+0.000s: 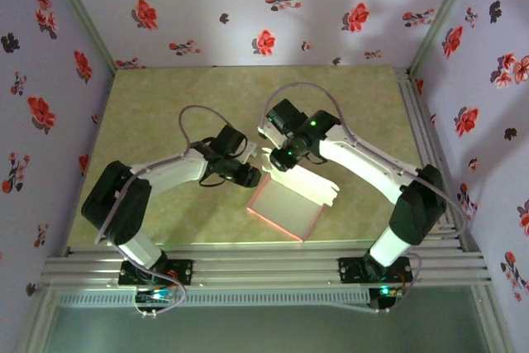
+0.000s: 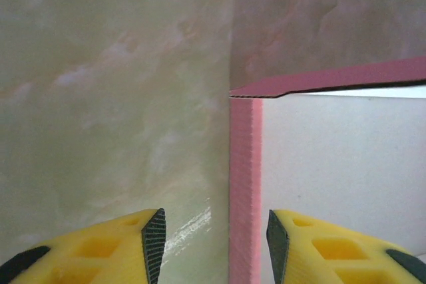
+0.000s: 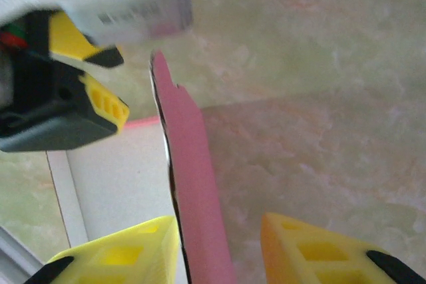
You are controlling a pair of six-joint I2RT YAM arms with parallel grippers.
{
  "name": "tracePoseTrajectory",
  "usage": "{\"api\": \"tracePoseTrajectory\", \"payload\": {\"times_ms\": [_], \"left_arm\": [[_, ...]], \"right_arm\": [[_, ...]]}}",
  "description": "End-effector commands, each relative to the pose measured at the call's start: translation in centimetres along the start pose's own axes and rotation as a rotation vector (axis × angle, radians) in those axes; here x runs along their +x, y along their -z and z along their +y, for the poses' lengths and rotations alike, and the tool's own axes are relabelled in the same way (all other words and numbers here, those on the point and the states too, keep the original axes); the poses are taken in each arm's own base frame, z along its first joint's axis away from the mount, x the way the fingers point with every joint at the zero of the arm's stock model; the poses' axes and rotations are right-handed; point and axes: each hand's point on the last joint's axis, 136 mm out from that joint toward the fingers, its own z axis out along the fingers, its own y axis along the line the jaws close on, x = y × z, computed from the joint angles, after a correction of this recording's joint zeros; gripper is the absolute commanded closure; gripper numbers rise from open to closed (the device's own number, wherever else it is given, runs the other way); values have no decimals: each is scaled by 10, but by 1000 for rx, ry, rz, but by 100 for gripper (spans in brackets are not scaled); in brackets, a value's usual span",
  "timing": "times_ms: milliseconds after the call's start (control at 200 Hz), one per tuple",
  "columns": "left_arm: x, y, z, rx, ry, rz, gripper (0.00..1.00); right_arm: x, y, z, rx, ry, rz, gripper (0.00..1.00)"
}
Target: Fold the paper box
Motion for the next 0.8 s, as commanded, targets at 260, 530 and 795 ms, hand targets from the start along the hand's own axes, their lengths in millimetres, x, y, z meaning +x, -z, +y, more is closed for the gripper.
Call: {"api": "tracePoseTrajectory", "payload": {"times_ms": [260, 530, 795], "left_arm": [[19, 15, -14, 5, -129, -82, 50], [26, -5, -15, -79, -202, -7, 50], [12, -20, -11, -131, -215, 8, 53]], "right_arm": [[14, 4, 1, -100, -109, -16, 76], [12, 2, 3, -117, -105, -18, 83], [15, -1, 4, -147, -117, -8, 88]]}}
